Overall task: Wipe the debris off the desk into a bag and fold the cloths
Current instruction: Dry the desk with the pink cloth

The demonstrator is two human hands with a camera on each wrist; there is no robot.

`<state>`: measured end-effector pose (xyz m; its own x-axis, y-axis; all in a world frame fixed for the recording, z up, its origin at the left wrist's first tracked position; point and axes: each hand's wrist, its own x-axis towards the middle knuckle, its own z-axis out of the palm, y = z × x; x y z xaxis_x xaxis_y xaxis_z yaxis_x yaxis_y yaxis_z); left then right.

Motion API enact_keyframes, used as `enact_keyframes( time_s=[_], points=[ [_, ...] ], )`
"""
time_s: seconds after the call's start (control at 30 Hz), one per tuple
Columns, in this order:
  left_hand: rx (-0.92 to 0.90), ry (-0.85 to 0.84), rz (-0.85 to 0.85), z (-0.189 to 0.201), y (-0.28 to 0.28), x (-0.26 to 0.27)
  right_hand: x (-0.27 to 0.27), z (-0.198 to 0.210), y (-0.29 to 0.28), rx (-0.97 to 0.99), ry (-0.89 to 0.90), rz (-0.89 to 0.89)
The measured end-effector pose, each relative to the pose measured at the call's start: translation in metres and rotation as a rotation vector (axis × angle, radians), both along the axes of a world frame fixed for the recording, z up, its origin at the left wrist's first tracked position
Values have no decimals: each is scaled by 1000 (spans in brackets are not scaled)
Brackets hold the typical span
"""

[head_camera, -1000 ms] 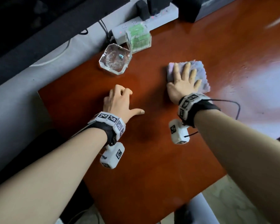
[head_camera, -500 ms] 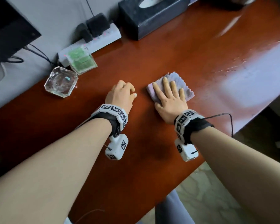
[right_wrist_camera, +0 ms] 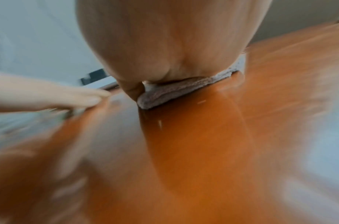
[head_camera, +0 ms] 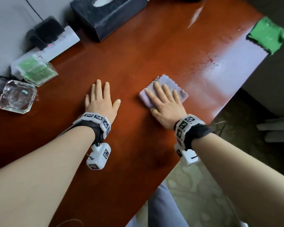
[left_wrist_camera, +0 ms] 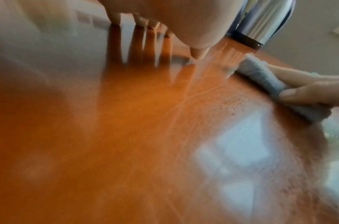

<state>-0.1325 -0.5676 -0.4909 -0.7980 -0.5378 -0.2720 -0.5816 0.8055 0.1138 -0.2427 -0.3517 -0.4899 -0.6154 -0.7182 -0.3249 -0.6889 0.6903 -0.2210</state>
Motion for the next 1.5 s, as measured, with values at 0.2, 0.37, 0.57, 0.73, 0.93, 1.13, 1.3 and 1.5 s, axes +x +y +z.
enact_keyframes(
  time_s=[0.2, 0.37, 0.57, 0.73, 0.93, 1.13, 1.3, 1.5],
  points=[
    [3, -63, 7, 1, 25, -18, -8, 3, 4, 49, 43, -93],
    [20, -6, -373, -1, 60, -47, -24, 5, 38, 28, -17, 141],
    [-28, -78, -266, -13, 89, -66, -106, 1, 101, 59, -8, -506],
    [-55, -83, -257, -19, 90, -66, -119, 1, 72, 60, -13, -519],
    [-42, -56, -254, -19, 87, -66, -70, 1, 58, -6, -17, -7],
    [-7, -23, -177, -17, 96, -84, -143, -1, 117, 19, -15, -363],
    [-27, -49, -206, -18, 96, -105, -175, 0, 109, 42, -29, -668],
    [-17, -126, -188, -17, 94, -111, -145, 1, 50, 37, 10, -253]
  ],
)
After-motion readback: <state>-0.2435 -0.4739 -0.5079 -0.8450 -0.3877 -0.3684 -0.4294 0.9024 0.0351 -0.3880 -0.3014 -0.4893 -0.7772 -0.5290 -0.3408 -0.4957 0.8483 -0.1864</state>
